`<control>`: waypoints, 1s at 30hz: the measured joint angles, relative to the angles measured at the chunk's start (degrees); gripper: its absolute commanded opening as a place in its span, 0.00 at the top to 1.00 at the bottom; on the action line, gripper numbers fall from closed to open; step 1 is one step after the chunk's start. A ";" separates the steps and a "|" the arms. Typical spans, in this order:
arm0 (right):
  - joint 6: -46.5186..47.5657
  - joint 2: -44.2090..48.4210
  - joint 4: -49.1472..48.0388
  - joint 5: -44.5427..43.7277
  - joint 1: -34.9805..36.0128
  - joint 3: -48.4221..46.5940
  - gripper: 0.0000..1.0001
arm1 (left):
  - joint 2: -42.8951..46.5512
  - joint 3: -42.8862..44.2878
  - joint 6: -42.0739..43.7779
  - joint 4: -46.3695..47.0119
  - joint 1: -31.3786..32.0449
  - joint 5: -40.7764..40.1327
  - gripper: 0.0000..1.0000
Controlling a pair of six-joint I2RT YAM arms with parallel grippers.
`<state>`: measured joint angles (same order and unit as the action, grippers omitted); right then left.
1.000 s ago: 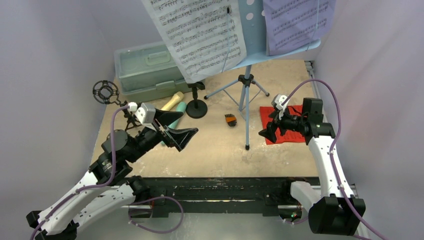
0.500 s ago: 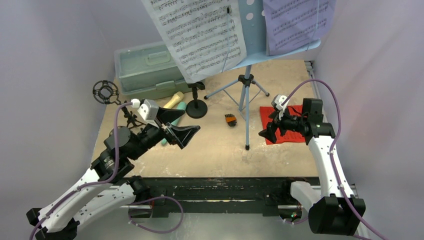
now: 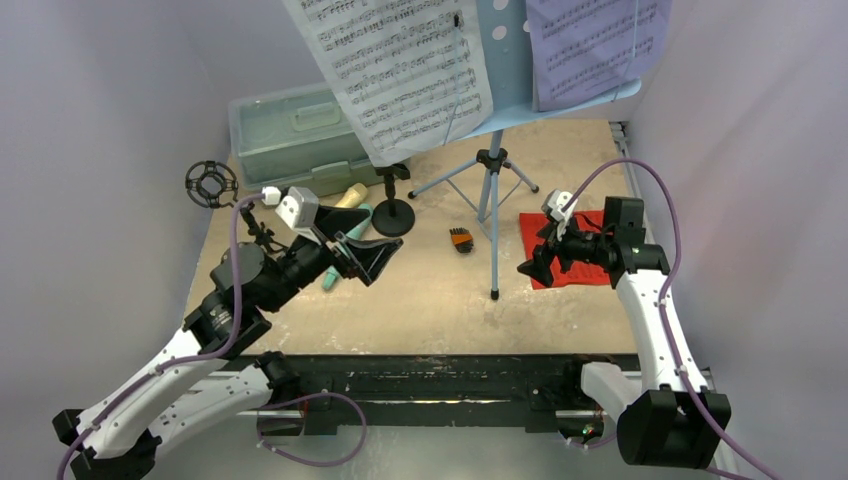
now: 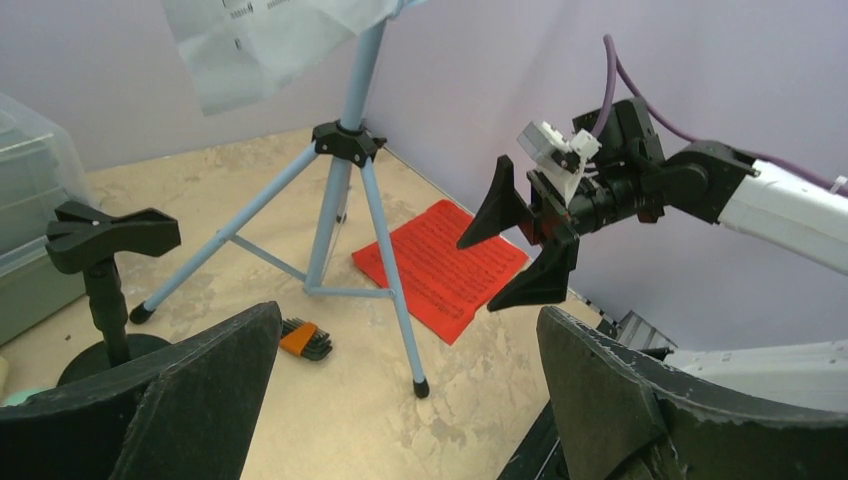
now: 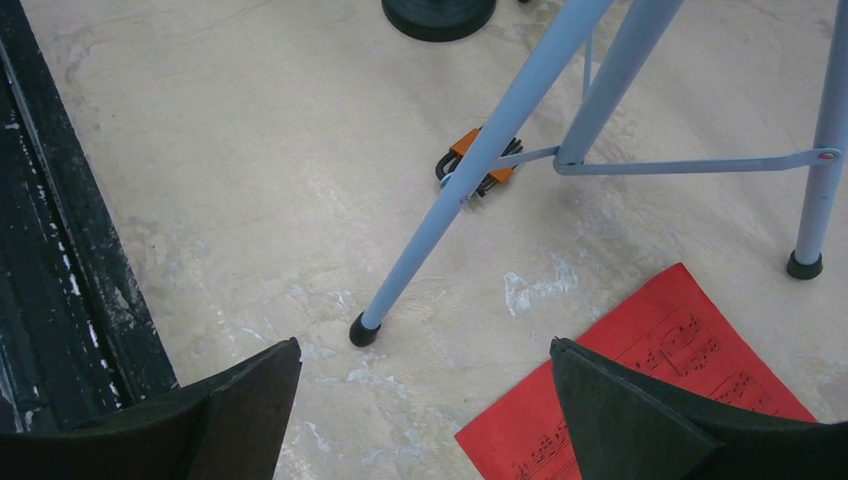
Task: Pack up the instrument practice props
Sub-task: Pick up the sheet music from the music stand.
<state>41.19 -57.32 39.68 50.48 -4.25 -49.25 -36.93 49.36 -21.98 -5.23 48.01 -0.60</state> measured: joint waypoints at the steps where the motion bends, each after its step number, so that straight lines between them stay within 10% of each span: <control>1: 0.04 -0.13 0.17 0.00 0.00 0.00 0.01 | -0.39 0.59 -0.04 0.09 0.00 -0.37 0.00; 23: 0.55 0.22 1.38 0.26 0.00 0.00 0.01 | -20.41 21.81 1.64 4.70 -3.37 -16.65 0.01; 30: 0.92 0.39 1.75 0.28 0.00 0.00 0.01 | -22.58 22.43 1.27 5.25 -6.27 -15.30 0.38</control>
<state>42.11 -56.93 41.43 50.76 -4.25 -49.25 -59.51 71.79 -20.71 0.01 41.74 -15.90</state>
